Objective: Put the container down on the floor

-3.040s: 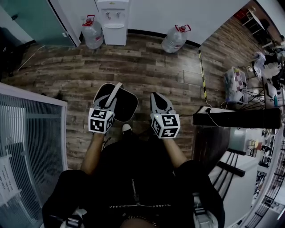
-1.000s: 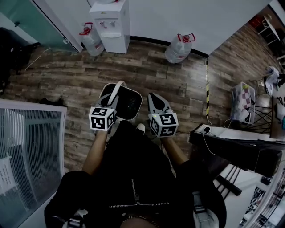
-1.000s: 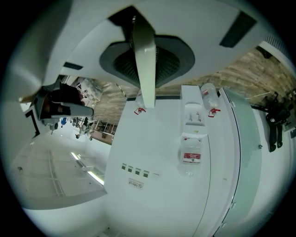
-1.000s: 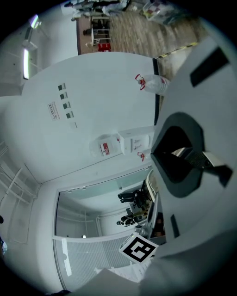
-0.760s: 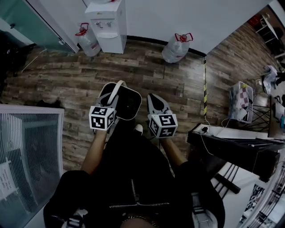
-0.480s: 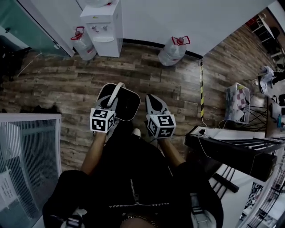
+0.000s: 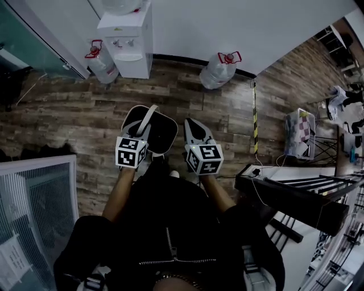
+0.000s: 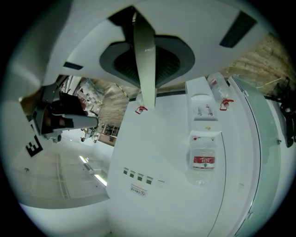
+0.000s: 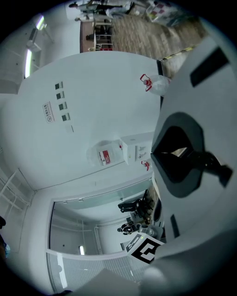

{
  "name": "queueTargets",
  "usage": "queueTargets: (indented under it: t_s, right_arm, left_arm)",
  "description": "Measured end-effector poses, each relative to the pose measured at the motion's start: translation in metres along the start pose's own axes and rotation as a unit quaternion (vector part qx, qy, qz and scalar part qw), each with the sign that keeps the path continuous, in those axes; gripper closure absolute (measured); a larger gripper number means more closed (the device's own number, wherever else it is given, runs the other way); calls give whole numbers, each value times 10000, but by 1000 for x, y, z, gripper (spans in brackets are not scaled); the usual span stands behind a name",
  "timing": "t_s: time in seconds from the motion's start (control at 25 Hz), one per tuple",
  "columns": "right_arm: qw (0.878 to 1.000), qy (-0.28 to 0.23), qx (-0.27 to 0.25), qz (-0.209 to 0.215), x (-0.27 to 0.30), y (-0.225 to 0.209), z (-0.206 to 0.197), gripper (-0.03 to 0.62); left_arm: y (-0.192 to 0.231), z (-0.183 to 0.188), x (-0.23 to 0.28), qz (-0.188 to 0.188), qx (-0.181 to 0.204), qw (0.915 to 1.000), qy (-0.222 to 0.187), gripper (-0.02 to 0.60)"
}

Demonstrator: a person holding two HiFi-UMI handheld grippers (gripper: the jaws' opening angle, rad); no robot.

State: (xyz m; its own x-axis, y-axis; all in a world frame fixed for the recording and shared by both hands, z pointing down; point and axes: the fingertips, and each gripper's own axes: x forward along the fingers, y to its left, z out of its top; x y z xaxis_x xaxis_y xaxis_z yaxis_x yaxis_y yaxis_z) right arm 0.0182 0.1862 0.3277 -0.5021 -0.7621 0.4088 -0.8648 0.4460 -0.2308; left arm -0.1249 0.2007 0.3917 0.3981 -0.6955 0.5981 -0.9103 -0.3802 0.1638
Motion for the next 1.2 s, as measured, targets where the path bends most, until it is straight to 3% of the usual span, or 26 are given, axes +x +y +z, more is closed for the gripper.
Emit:
queueTargets:
  t_s: [0.76, 1.2]
  right_arm:
    - [9993, 51, 31, -357, 48, -10, 20, 583]
    - [9998, 135, 85, -86, 88, -37, 33, 583]
  left_arm:
    - [43, 37, 45, -387, 216, 9990, 100, 499]
    - [47, 58, 80, -288, 173, 9992, 202, 497]
